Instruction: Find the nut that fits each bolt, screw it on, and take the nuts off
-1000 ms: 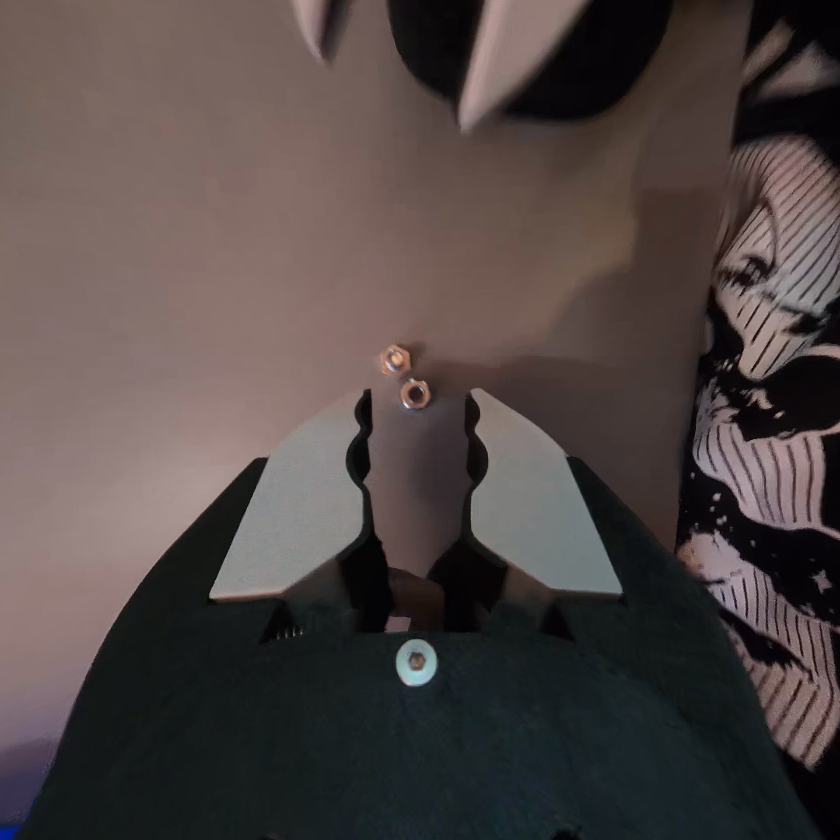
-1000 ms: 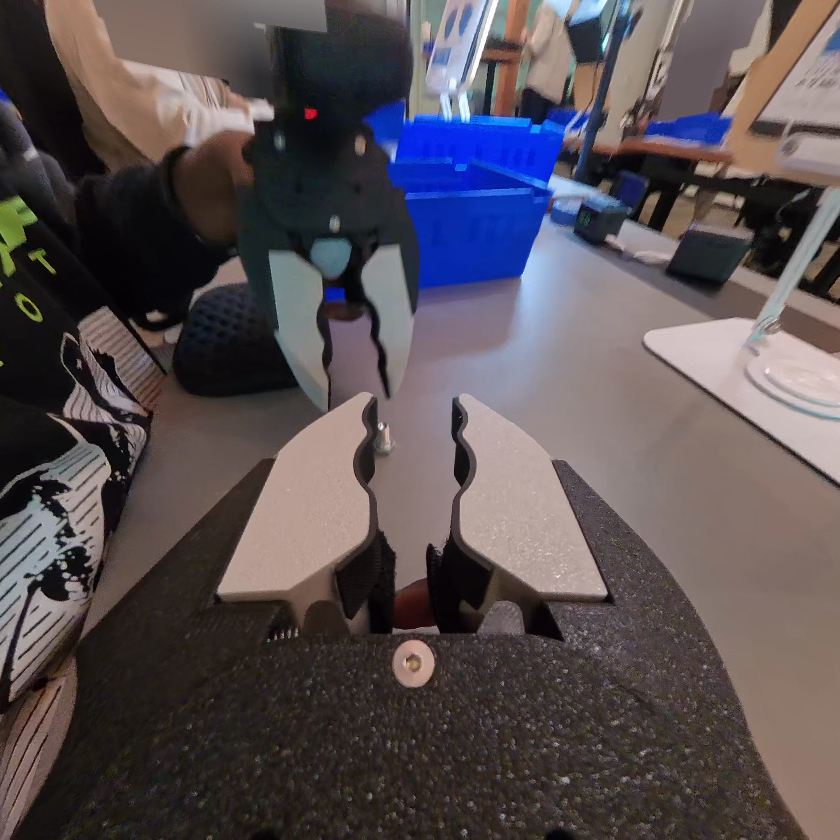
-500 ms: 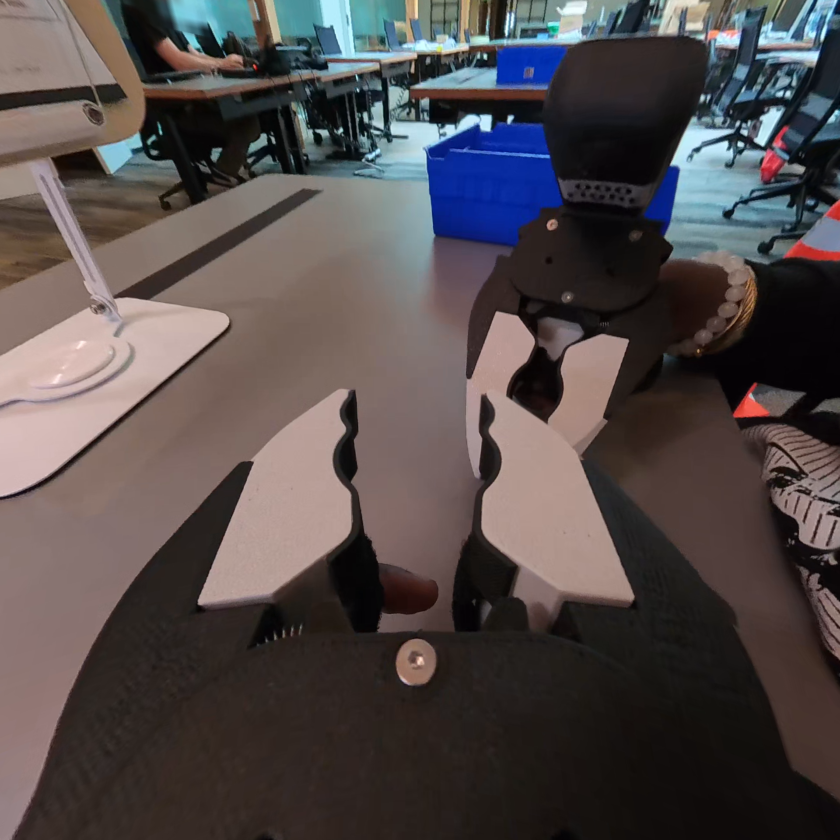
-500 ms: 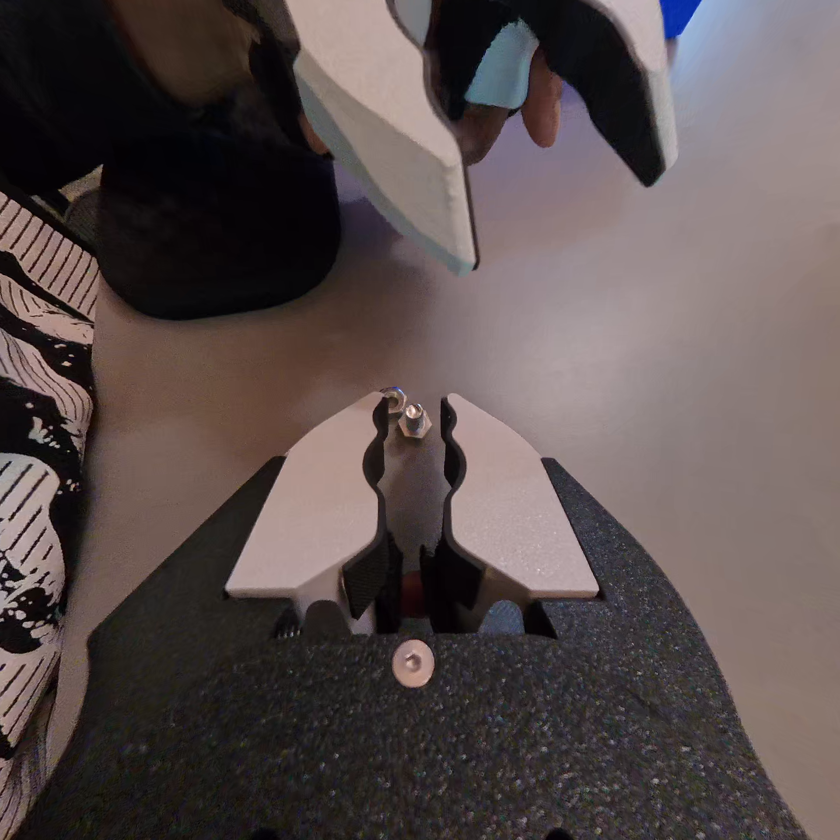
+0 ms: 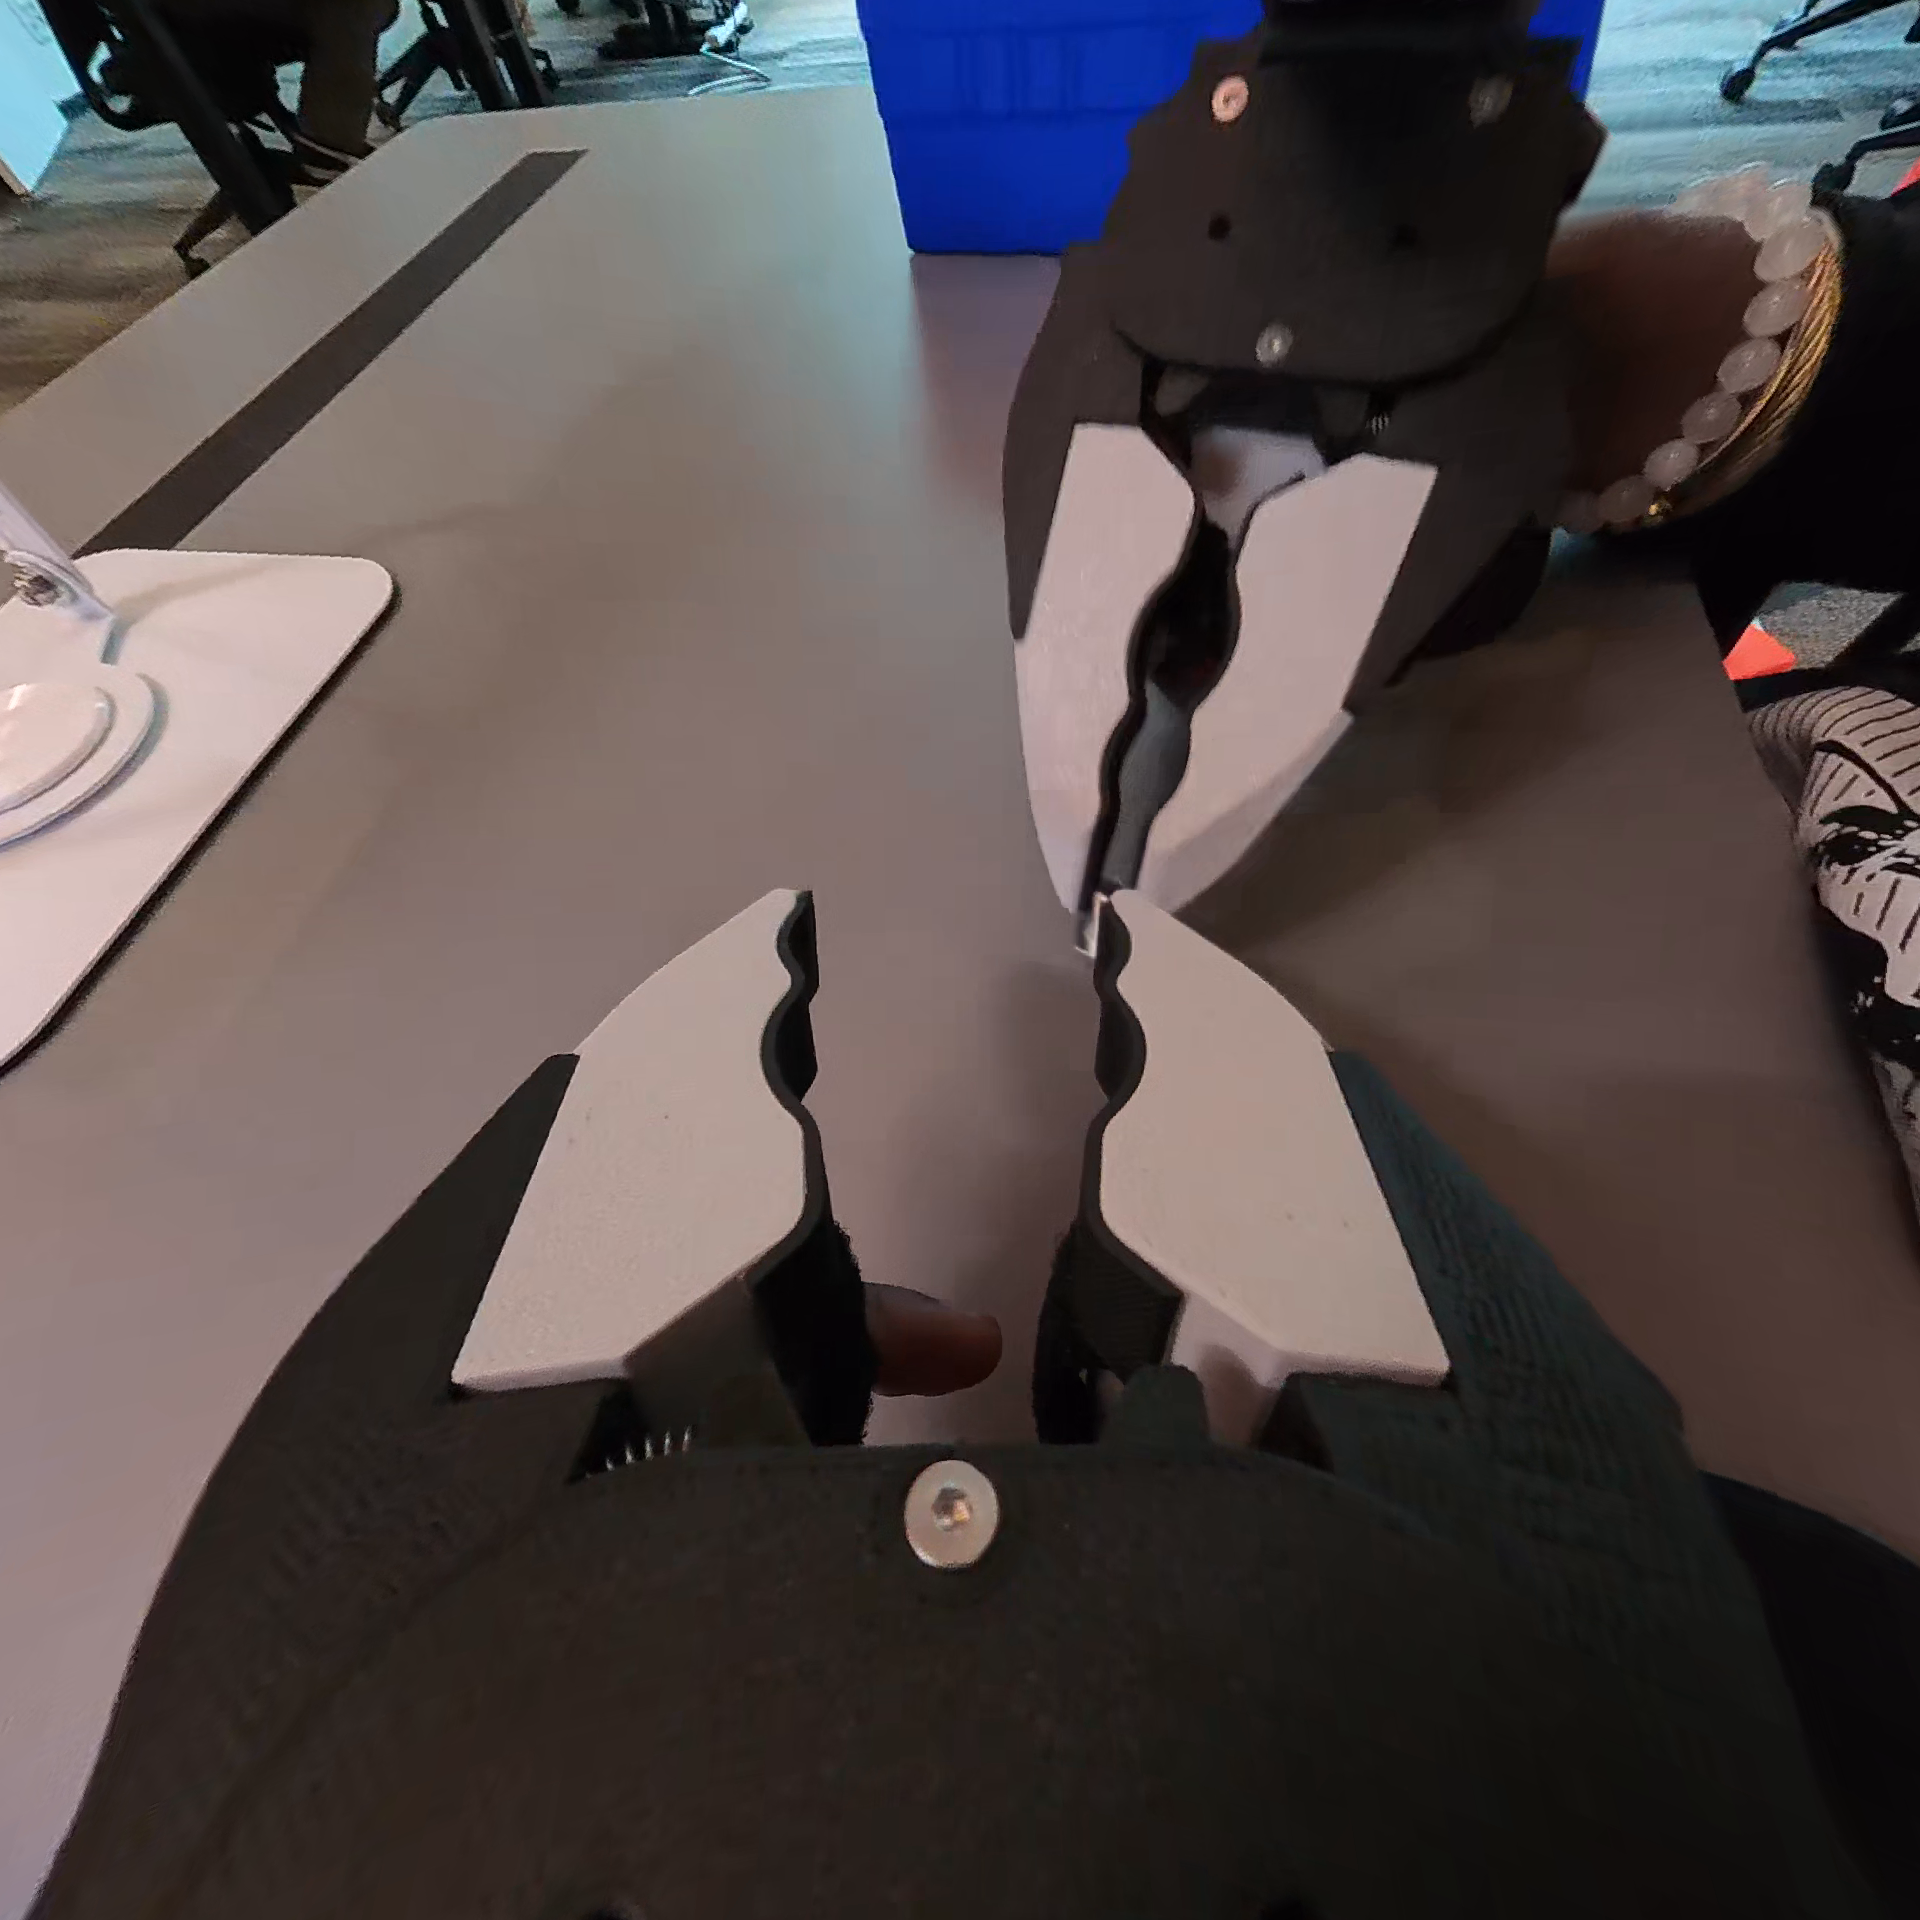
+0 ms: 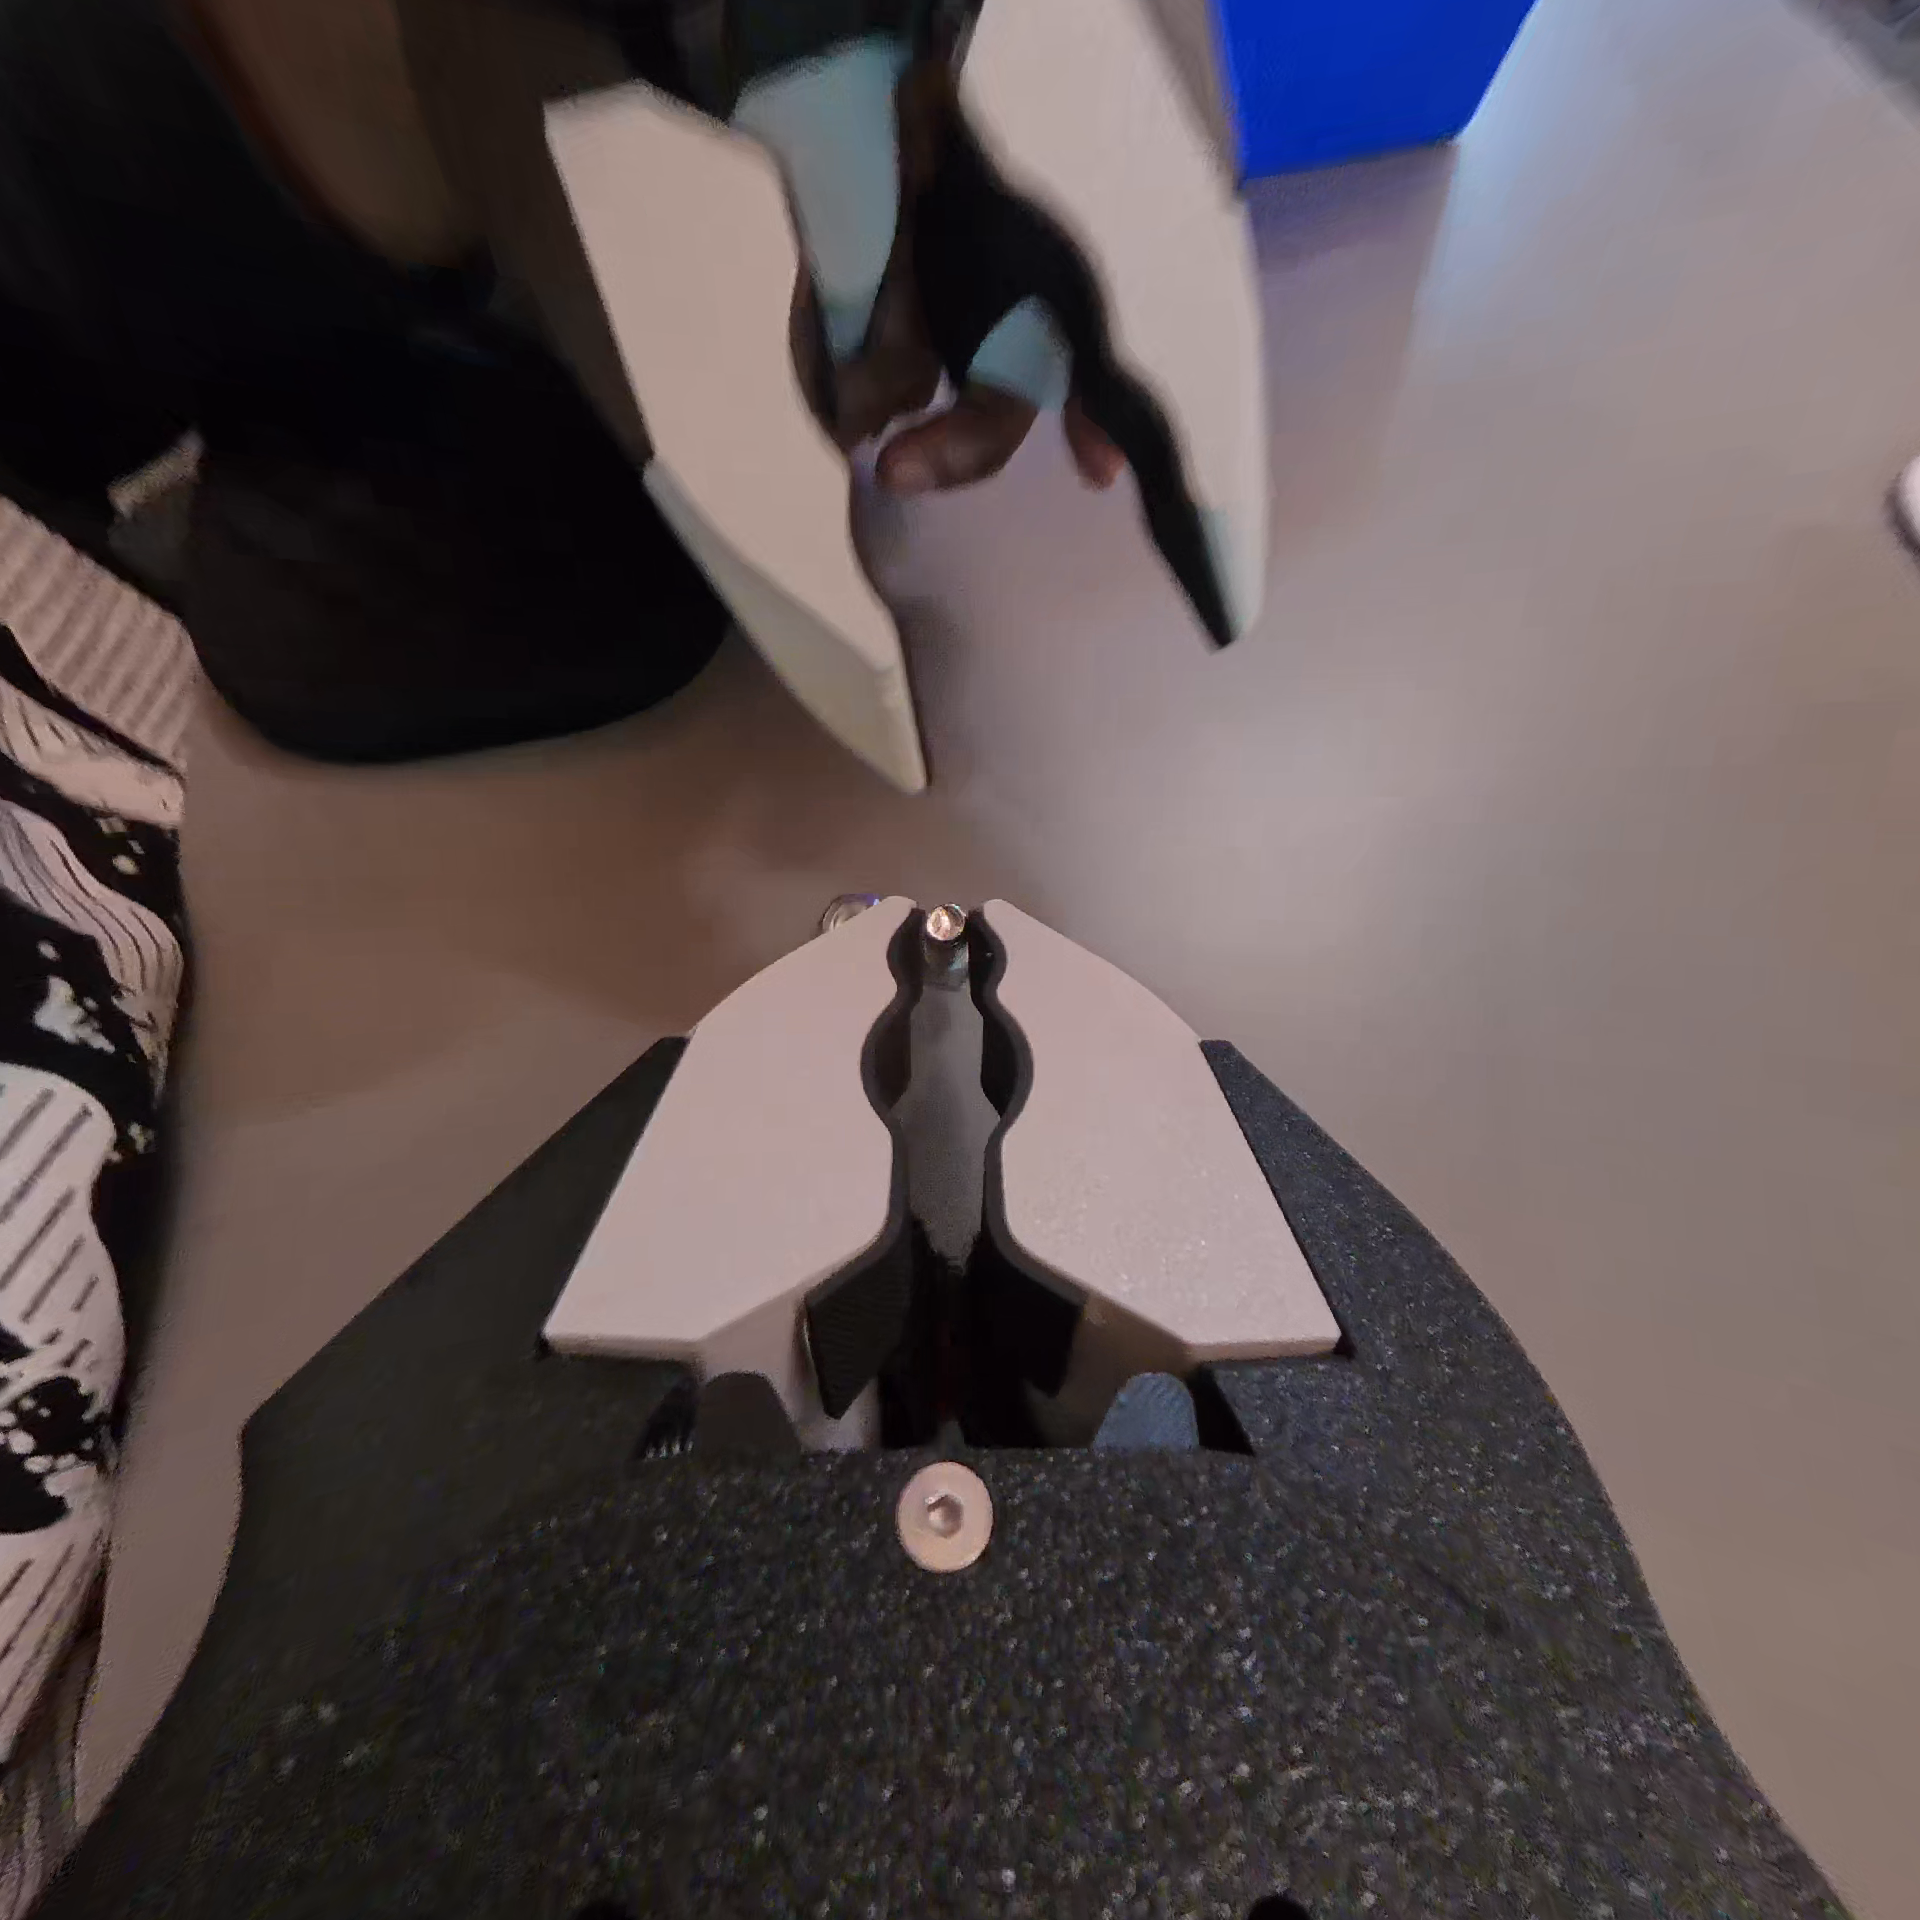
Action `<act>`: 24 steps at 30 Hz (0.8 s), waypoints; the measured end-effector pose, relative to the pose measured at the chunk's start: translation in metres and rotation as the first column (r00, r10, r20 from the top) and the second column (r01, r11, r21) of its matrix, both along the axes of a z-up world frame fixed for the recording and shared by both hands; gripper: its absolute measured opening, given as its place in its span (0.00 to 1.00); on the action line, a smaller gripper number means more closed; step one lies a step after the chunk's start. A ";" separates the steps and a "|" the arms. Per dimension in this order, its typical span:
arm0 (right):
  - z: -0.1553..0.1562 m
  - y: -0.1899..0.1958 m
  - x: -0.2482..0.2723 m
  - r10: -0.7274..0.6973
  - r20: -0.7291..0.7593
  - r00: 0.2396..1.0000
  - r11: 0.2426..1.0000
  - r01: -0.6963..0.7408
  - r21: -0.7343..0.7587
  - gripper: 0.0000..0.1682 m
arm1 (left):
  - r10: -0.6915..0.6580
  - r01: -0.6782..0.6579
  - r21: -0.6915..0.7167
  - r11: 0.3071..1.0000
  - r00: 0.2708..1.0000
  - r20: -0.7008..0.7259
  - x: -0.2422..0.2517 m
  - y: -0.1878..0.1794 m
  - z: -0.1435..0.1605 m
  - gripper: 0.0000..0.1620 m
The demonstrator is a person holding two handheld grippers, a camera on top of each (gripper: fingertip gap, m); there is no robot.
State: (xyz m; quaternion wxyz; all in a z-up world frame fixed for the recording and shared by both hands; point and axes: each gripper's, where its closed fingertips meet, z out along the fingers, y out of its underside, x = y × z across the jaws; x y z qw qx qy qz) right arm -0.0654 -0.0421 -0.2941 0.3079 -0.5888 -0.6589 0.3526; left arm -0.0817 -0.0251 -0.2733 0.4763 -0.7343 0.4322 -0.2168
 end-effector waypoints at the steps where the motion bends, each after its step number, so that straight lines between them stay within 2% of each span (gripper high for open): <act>1: 0.010 0.004 0.000 -0.022 -0.059 0.998 0.999 0.020 -0.026 0.05 | -0.002 0.002 -0.005 1.000 1.000 0.010 0.002 0.000 0.000 0.32; 4: 0.045 0.008 0.000 -0.056 -0.248 0.967 0.991 0.023 -0.135 0.05 | -0.014 0.013 0.009 1.000 0.998 0.055 0.013 0.000 0.003 0.31; 6: 0.058 0.008 0.001 -0.065 -0.307 0.949 0.986 0.014 -0.165 0.05 | -0.039 0.035 0.049 0.998 0.997 0.064 0.022 -0.002 0.006 0.26; 10: 0.058 0.010 -0.002 -0.096 -0.307 0.947 0.985 0.046 -0.167 0.05 | -0.026 0.019 0.143 0.990 0.999 0.045 0.029 0.001 0.011 0.20; 14: 0.062 0.010 -0.002 -0.104 -0.339 0.935 0.990 0.064 -0.128 0.05 | 0.021 -0.027 0.177 0.984 0.999 0.038 0.030 0.006 0.011 0.15; 17: 0.065 0.005 0.001 -0.042 -0.353 0.935 0.996 0.014 -0.082 0.05 | -0.017 0.012 0.125 0.992 0.999 0.043 0.034 0.001 0.006 0.15; 24: 0.063 -0.006 0.012 0.101 -0.325 0.940 0.995 -0.099 0.021 0.05 | -0.118 0.110 0.121 0.986 0.991 0.058 0.045 -0.013 0.008 0.13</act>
